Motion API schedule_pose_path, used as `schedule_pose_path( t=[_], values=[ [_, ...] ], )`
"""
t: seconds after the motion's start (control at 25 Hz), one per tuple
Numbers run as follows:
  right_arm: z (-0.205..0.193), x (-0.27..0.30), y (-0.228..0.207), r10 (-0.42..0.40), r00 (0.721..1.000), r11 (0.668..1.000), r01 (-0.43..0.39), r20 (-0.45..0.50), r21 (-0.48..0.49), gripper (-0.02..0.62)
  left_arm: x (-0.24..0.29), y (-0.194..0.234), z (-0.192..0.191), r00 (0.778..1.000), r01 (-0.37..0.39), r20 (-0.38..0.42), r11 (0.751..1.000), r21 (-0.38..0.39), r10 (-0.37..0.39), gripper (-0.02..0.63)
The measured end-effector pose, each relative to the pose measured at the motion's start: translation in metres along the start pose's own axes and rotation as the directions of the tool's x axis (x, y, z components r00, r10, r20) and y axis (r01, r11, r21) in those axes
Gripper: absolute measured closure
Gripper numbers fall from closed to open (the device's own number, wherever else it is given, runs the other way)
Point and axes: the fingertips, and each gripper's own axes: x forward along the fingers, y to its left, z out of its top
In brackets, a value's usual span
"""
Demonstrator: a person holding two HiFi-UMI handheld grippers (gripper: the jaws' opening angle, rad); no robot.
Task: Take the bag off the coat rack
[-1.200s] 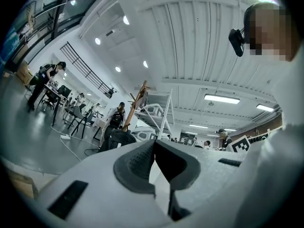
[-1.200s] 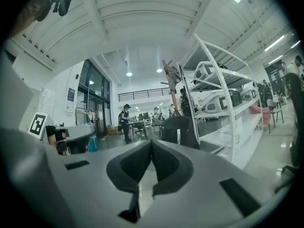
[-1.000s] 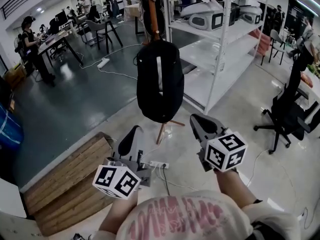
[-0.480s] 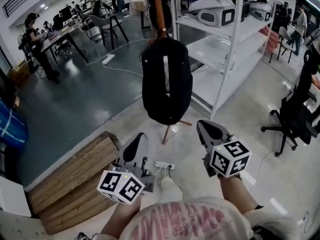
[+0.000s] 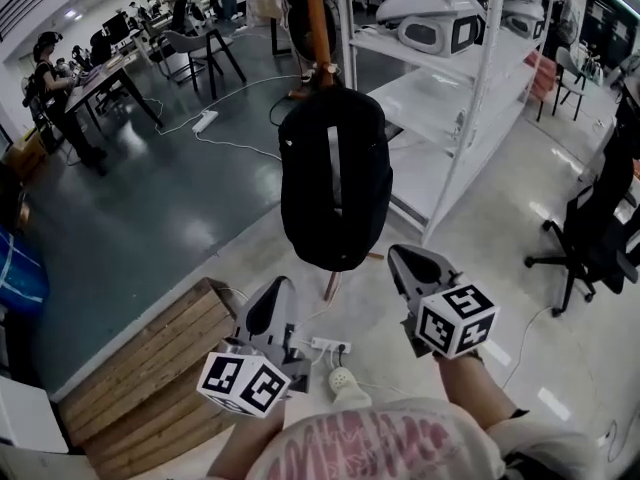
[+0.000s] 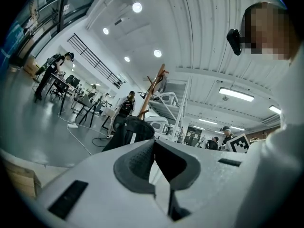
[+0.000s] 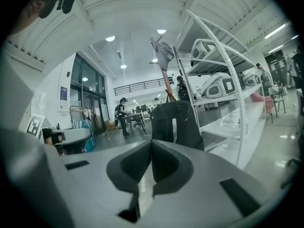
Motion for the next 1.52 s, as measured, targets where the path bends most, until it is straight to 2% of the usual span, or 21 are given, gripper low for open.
schedule_pose_path(
  t=[0.28,0.68,0.92,1.12,1.32,1.52],
  values=[
    [0.008,0.061,-0.020,-0.016,1.000,1.000,0.017,-0.018,0.008,0.589,0.047,0.047,0.013,1.000,-0.004,-0.014,1.000,-0.011,0.003,0.603],
    [0.076,0.110,-0.045,-0.057,0.996,0.996,0.061,0.064,-0.060,0.589,0.107,0.076,0.072,0.997,0.051,0.064,0.998,0.026,-0.052,0.603],
    [0.069,0.127,-0.054,-0.044,0.997,0.999,0.045,0.063,-0.024,0.590,0.125,0.088,0.067,0.997,0.057,0.060,0.998,0.008,-0.057,0.603],
    [0.060,0.135,-0.063,-0.029,0.998,1.000,0.030,0.052,-0.010,0.589,0.139,0.090,0.045,0.998,0.062,0.026,0.998,-0.020,-0.061,0.603],
    [0.055,0.148,-0.072,0.012,0.999,1.000,-0.012,0.040,0.001,0.589,0.150,0.101,0.037,1.000,0.015,0.013,0.999,-0.046,-0.015,0.603],
    [0.070,0.166,-0.092,0.060,0.997,0.998,-0.059,0.048,-0.016,0.589,0.163,0.102,0.048,0.997,-0.036,0.061,0.999,-0.034,0.038,0.603]
  ],
)
